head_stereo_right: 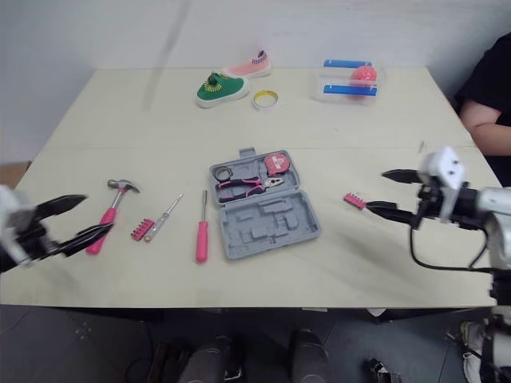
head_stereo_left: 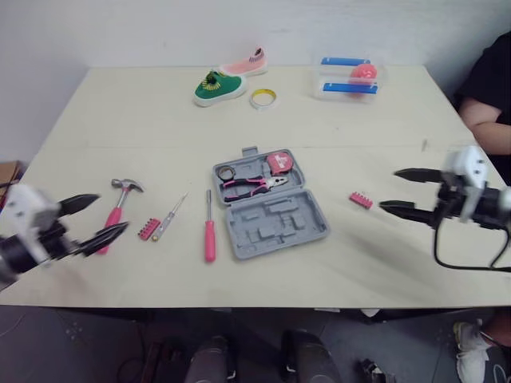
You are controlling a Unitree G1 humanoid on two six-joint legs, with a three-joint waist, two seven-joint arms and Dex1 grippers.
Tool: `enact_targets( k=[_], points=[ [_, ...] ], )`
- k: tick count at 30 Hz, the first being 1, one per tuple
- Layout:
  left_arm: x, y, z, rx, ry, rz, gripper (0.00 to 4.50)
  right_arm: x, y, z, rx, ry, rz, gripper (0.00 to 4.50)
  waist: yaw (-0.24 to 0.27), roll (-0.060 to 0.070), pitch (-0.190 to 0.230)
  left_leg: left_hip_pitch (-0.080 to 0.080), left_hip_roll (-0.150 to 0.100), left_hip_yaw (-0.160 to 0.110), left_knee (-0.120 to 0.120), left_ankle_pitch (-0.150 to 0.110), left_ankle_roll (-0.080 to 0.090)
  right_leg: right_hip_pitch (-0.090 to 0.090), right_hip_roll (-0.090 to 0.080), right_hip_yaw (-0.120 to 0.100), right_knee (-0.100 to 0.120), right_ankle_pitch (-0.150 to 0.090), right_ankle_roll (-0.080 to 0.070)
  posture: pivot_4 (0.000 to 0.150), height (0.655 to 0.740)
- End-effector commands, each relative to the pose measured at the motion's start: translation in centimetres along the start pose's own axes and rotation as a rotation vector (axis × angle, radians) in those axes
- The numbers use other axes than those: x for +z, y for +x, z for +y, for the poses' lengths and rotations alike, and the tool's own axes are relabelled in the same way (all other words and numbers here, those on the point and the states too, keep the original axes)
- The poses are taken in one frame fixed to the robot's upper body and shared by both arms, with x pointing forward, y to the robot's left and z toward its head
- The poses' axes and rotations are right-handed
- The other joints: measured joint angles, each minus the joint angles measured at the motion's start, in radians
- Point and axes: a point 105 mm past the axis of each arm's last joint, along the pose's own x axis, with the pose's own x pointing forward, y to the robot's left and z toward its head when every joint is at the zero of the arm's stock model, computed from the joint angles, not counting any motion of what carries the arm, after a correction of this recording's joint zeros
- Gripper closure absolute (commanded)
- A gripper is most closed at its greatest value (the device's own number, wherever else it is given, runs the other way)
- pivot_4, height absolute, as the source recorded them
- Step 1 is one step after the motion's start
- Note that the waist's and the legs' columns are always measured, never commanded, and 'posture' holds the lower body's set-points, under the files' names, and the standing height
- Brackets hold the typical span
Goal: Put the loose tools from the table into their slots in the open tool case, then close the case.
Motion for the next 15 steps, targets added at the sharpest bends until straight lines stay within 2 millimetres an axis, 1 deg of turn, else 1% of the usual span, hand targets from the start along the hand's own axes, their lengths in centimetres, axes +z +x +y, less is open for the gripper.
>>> enact_targets(
  k=[1, 2, 3, 4, 5, 6, 8, 9, 10, 13, 15],
  points=[
    [0.5, 3.2, -1.2, -0.031, -0.006, 0.018, 0.78, 0.5, 2.1, -0.1, 0.012, -0.026, 0.034, 0.87, 0.004, 0.0, 0.0, 0.0, 0.0, 0.0, 0.001, 0.0, 0.0, 0.0, 0.0, 0.0, 0.0, 0.0, 0.0, 0.15, 0.74],
    [0.7, 4.0, -1.4, -0.04, -0.014, 0.015, 1.26, 0.5, 2.6, -0.1, 0.017, -0.032, 0.04, 1.44, 0.005, 0.0, 0.0, -0.001, 0.0, 0.0, 0.001, 0.002, 0.003, -0.001, 0.001, 0.0, 0.0, 0.0, 0.0, 0.15, 0.74],
    [0.7, 5.4, -2.0, -0.062, -0.022, 0.019, 1.65, 0.5, 3.6, -0.2, 0.022, -0.049, 0.047, 1.82, 0.005, 0.0, 0.0, -0.002, 0.0, 0.0, 0.001, 0.002, 0.005, -0.001, 0.001, 0.0, 0.0, 0.0, 0.0, 0.15, 0.74],
    [0.4, 6.5, -2.5, -0.083, -0.033, 0.04, 2.07, 0.5, 4.3, -0.2, 0.029, -0.059, 0.052, 2.29, 0.005, 0.0, 0.0, -0.002, 0.0, 0.001, 0.002, 0.003, 0.005, -0.002, 0.003, 0.0, 0.001, 0.0, 0.0, 0.15, 0.74],
    [0.2, 7.3, -3.0, -0.098, -0.026, 0.059, 2.64, 0.5, 4.9, -0.2, 0.042, -0.066, 0.057, 2.9, 0.005, 0.0, 0.0, -0.004, 0.001, 0.001, 0.006, 0.002, 0.005, -0.002, 0.004, -0.001, 0.001, 0.0, 0.0, 0.15, 0.74],
    [0.1, 8.0, -3.2, -0.103, -0.029, 0.07, 2.95, 0.4, 5.5, -0.2, 0.047, -0.08, 0.064, 3.25, 0.003, 0.0, 0.0, -0.006, 0.001, 0.001, 0.008, 0.002, 0.005, -0.002, 0.004, -0.001, 0.002, 0.0, 0.0, 0.15, 0.74],
    [-0.1, 8.7, -3.4, -0.102, -0.066, 0.083, 3.9, 0.3, 6.2, -0.4, 0.046, -0.097, 0.072, 4.26, 0.001, 0.0, 0.0, -0.006, 0.001, 0.002, 0.009, 0.002, 0.006, -0.003, 0.006, 0.0, 0.003, 0.0, 0.001, 0.15, 0.74],
    [0.0, 9.1, -3.6, -0.105, -0.072, 0.08, 4.43, 0.3, 6.5, -0.4, 0.054, -0.101, 0.075, 4.5, 0.0, -0.001, 0.001, -0.006, 0.001, 0.003, 0.009, 0.002, 0.007, -0.003, 0.006, 0.0, 0.003, 0.001, 0.001, 0.15, 0.74],
    [0.1, 9.5, -3.7, -0.103, -0.075, 0.077, 4.43, 0.2, 6.7, -0.4, 0.056, -0.105, 0.078, 4.5, 0.002, -0.001, 0.001, -0.007, 0.001, 0.003, 0.009, 0.002, 0.007, -0.003, 0.006, 0.001, 0.003, 0.001, 0.001, 0.15, 0.74],
    [-0.2, 11.0, -5.2, -0.139, -0.091, 0.12, 4.43, -0.5, 7.7, -0.9, 0.03, -0.148, 0.118, 4.5, 0.003, -0.001, 0.001, -0.007, 0.001, 0.002, 0.01, 0.003, 0.007, -0.003, 0.006, 0.0, 0.002, 0.001, 0.001, 0.15, 0.74],
    [-0.7, 11.6, -5.3, -0.125, -0.095, 0.144, 4.43, -0.6, 8.2, -1.2, 0.011, -0.161, 0.123, 4.5, 0.004, -0.001, 0.001, -0.007, 0.0, 0.002, 0.011, 0.003, 0.008, -0.003, 0.006, 0.0, 0.002, 0.001, 0.001, 0.15, 0.74]
  ],
)
